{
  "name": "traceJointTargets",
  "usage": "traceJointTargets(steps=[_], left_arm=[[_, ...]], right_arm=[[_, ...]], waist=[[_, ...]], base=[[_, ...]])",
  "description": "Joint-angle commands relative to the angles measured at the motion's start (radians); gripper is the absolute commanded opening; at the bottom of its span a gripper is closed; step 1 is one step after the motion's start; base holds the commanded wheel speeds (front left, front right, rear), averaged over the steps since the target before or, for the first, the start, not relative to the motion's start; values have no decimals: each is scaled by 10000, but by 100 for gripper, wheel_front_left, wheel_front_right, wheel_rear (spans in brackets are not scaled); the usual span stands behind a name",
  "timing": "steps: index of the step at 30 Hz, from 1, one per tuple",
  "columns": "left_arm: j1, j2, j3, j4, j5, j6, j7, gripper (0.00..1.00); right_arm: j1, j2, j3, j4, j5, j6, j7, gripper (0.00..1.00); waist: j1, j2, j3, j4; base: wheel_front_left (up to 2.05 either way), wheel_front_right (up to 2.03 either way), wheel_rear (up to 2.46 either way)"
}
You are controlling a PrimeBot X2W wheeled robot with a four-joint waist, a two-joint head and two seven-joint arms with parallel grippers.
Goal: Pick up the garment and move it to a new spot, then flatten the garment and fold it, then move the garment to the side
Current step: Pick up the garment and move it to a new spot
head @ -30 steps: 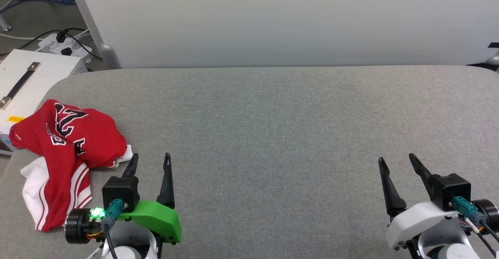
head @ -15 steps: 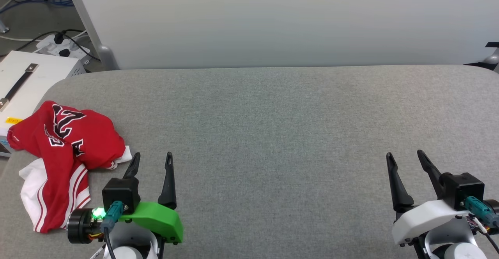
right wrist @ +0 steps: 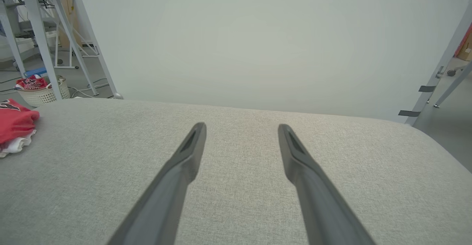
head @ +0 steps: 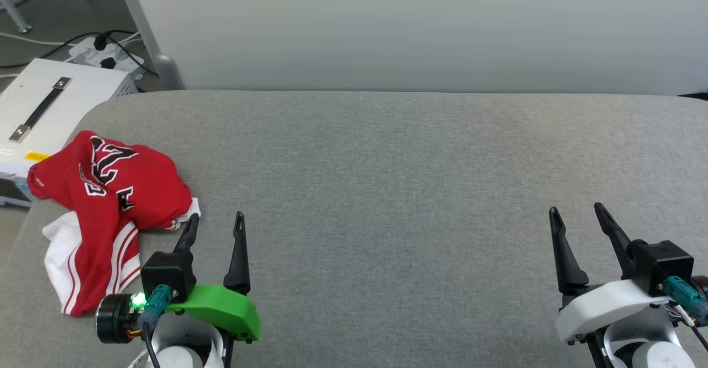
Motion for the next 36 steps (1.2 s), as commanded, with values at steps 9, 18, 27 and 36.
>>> traceJointTargets(steps=[9,18,27,36], left_arm=[[-227,-24,263,93,-126,-73,-272,100],[-143,-28,505,92,-185,-84,-460,100],[-157,-32,664,195,-251,-212,-643,100],[-209,-36,779,304,-405,-299,-832,100]], right_arm=[[4,-10,289,-273,-231,-4,162,100],[-65,-11,511,-386,-266,-5,140,100],[-157,-12,667,-499,-133,-5,-2,100],[-211,-13,828,-573,-90,-6,-99,100]], waist=[[0,0,57,1168],[0,0,80,2364],[0,0,78,3435],[0,0,69,4189]], base=[[0,0,0],[0,0,0],[0,0,0],[0,0,0]])
